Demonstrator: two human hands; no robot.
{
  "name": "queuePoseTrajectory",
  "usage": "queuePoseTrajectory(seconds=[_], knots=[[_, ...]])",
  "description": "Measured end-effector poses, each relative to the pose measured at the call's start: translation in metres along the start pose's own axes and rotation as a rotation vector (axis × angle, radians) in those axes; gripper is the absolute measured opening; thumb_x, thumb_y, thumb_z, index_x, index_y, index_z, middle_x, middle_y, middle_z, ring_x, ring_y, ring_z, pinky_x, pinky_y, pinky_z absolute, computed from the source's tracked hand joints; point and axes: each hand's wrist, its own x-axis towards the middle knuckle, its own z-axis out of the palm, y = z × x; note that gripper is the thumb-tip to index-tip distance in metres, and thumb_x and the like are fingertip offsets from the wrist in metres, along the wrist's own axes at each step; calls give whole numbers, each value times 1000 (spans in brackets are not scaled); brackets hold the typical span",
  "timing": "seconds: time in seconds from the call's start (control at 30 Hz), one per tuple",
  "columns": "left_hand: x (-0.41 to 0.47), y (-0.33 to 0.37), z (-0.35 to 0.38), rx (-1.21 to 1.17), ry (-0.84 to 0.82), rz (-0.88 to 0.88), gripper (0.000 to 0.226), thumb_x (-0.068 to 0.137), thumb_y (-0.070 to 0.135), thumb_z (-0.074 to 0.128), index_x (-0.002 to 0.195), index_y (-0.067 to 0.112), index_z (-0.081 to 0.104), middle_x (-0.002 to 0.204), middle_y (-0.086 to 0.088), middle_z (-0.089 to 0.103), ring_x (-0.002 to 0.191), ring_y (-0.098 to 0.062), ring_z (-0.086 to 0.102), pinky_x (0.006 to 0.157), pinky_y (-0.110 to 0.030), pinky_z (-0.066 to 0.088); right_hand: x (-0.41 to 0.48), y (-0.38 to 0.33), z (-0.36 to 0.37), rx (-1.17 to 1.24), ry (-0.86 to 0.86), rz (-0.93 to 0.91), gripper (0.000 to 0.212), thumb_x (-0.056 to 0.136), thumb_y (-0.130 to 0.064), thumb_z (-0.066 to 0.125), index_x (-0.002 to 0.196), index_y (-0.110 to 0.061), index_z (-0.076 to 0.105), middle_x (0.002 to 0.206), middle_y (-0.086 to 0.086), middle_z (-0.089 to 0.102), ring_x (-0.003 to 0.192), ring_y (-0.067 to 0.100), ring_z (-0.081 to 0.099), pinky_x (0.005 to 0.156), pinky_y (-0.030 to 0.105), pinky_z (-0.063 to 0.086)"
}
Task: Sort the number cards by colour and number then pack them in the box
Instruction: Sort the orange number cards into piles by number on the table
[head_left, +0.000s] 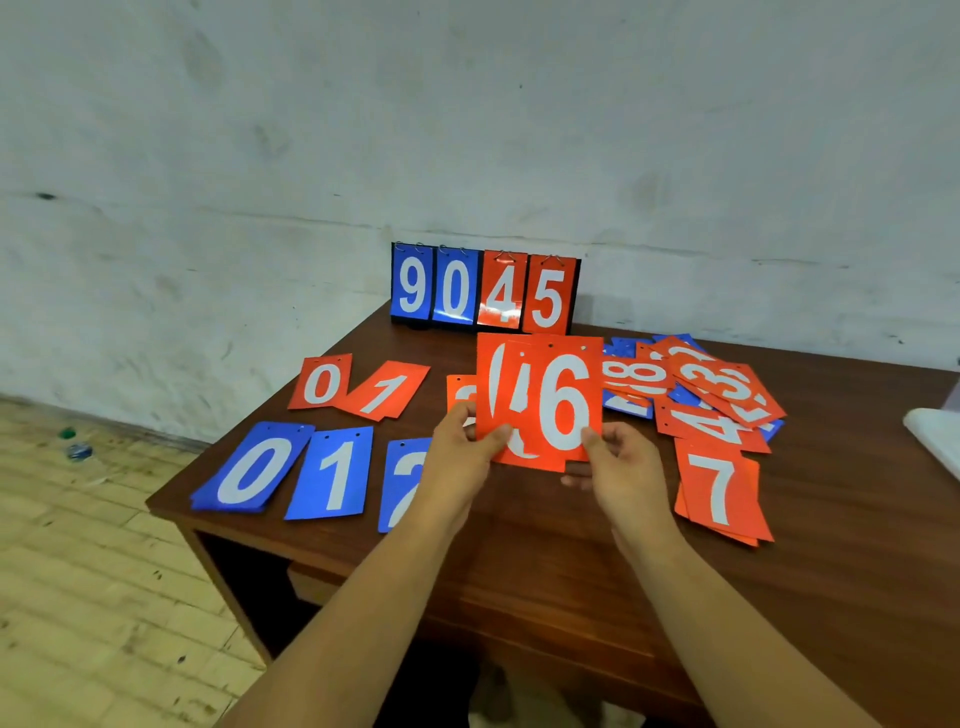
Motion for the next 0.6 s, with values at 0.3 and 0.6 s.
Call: queuePoseTrajectory(seconds=[0.3, 0.6], knots=[[5, -2, -13, 149, 120, -15, 45, 89, 29, 67, 130, 20, 49, 129, 0, 60, 115, -22, 62, 89, -38, 54, -3, 0, -2, 117, 19, -4, 20, 99, -26, 52, 116, -17, 56, 103, -1, 70, 73, 16, 74, 66, 31, 60], [-4, -4, -5, -21, 9, -2, 56, 79, 37, 76, 129, 25, 52, 118, 5, 66, 104, -18, 67, 80, -39, 60, -7, 6, 9, 86, -79, 91, 21, 96, -26, 57, 115, -17, 59, 114, 3, 67, 94, 16, 69, 64, 28, 60]])
